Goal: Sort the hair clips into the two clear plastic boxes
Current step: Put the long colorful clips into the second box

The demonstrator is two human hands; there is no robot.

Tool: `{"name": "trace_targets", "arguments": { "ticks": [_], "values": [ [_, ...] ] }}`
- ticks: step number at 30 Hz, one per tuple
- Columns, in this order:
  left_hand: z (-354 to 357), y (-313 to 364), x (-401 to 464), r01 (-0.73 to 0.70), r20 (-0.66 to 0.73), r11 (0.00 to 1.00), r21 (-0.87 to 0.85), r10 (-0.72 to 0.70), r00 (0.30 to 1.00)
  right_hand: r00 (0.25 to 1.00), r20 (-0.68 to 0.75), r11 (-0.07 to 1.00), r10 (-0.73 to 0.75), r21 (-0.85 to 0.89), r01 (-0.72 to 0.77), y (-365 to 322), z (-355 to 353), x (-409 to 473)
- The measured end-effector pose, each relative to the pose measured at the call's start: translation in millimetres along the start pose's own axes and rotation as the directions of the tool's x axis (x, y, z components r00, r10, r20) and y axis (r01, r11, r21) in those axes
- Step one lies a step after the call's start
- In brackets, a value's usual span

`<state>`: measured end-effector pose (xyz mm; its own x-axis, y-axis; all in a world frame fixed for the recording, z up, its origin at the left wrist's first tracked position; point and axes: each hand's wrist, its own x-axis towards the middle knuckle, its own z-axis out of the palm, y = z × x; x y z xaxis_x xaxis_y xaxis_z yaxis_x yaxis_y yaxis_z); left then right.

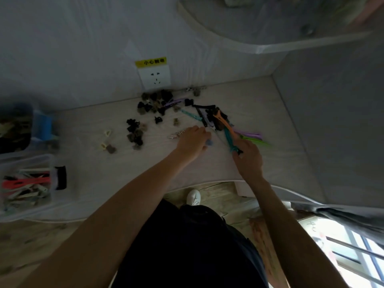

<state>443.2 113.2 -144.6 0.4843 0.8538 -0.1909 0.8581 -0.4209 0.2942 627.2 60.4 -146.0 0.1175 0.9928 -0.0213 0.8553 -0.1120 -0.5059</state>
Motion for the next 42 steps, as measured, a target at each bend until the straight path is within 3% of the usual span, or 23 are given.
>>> {"name": "trace_targets", "arguments": {
  "ticks": [5,11,14,16,19,22,25,28,32,36,42],
  "values": [
    [9,-3,-9,-0.045,-0.111,0.997,-0.068,0.037,0.993,0.996,-0.074,0.998,-0.058,0.012,0.059,8,-10,11],
    [14,-10,-27,-0.112,-0.089,0.994,0.013,0.112,0.99,0.953,0.153,0.956,-0.262,-0.098,0.278,-23,9,31],
    [15,-12,-40,-0.05,-0.003,0.997,-0.058,0.05,0.999,0.954,0.198,0.916,-0.223,-0.292,0.275,-37,26,42],
    [10,-14,-47,-0.001,-0.018,0.988,-0.157,-0.002,1.0,0.968,0.183,0.915,-0.171,-0.334,0.225,-41,33,44],
    [-5,-21,-53,0.065,-0.209,0.947,-0.314,-0.135,0.968,0.966,0.189,0.957,-0.175,-0.198,0.212,-42,38,37],
    [-24,-39,-45,0.135,-0.284,0.918,-0.373,-0.251,0.925,0.961,0.217,0.977,-0.172,-0.091,0.195,-44,38,25],
    [-35,-61,-20,0.2,-0.276,0.924,-0.327,-0.296,0.915,0.967,0.186,0.982,-0.174,-0.042,0.185,-51,32,27],
    [-40,-75,7,0.186,-0.232,0.949,-0.255,-0.247,0.941,0.973,0.174,0.985,-0.151,-0.055,0.163,-56,25,44],
    [-41,-77,30,0.151,-0.069,0.988,-0.016,-0.152,0.986,0.972,0.186,0.987,-0.142,-0.052,0.154,-60,25,63],
    [-44,-76,42,0.116,-0.017,0.979,0.165,-0.114,0.993,0.956,0.241,0.974,-0.167,-0.107,0.197,-74,32,82],
    [-35,-83,37,0.085,0.014,0.98,0.179,-0.089,0.996,0.951,0.267,0.958,-0.156,-0.192,0.211,-95,51,88]
  ]
}}
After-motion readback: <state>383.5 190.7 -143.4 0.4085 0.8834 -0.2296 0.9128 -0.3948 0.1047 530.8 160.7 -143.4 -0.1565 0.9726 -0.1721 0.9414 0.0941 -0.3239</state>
